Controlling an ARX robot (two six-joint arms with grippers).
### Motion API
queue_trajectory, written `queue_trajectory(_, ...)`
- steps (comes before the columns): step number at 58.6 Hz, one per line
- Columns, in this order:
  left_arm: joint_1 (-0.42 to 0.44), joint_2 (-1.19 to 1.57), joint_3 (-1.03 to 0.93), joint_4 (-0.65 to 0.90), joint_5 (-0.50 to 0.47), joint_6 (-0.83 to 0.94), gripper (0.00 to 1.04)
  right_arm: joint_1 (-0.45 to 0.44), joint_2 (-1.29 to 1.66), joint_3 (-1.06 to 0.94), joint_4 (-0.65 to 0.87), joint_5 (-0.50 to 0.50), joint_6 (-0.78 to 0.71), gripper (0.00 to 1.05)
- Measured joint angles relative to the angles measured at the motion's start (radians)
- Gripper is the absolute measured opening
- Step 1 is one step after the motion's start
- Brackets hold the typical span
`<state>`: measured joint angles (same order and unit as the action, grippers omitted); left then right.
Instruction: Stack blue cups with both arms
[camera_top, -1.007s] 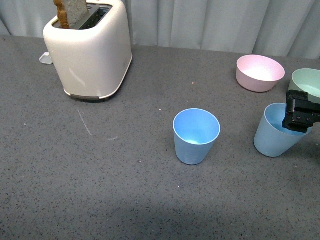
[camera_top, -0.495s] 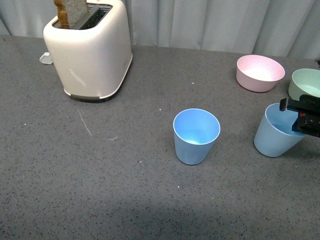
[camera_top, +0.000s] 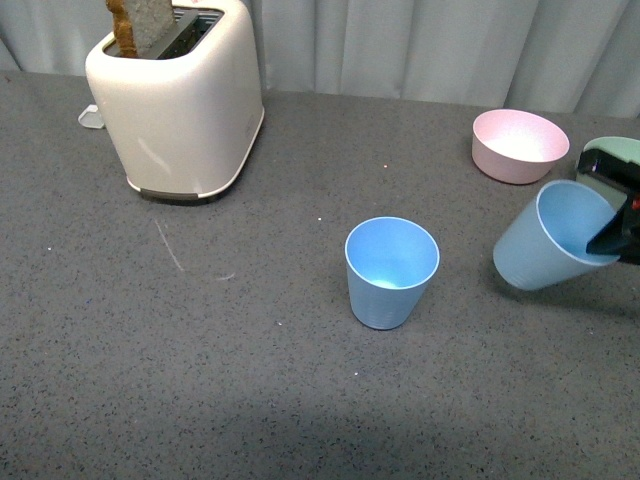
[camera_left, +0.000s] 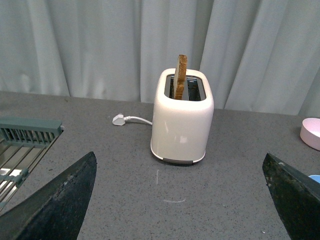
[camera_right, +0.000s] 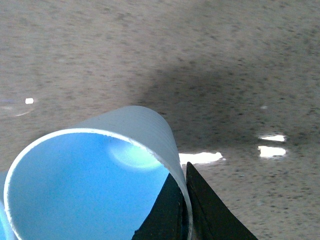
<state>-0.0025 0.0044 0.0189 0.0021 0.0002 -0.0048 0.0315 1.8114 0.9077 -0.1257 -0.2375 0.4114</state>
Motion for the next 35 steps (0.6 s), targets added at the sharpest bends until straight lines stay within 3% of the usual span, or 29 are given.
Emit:
queue_trajectory(15,0.000,0.000,0.000,0.000,0.000,0.000,0.98,0.135,-0.108,0.050,-0.039,-0.103,0.033,0.01)
queue_trajectory(35,0.000,0.000,0.000,0.000,0.000,0.000,0.98,0.222,-0.085,0.077,-0.093,-0.088,0.034,0.01)
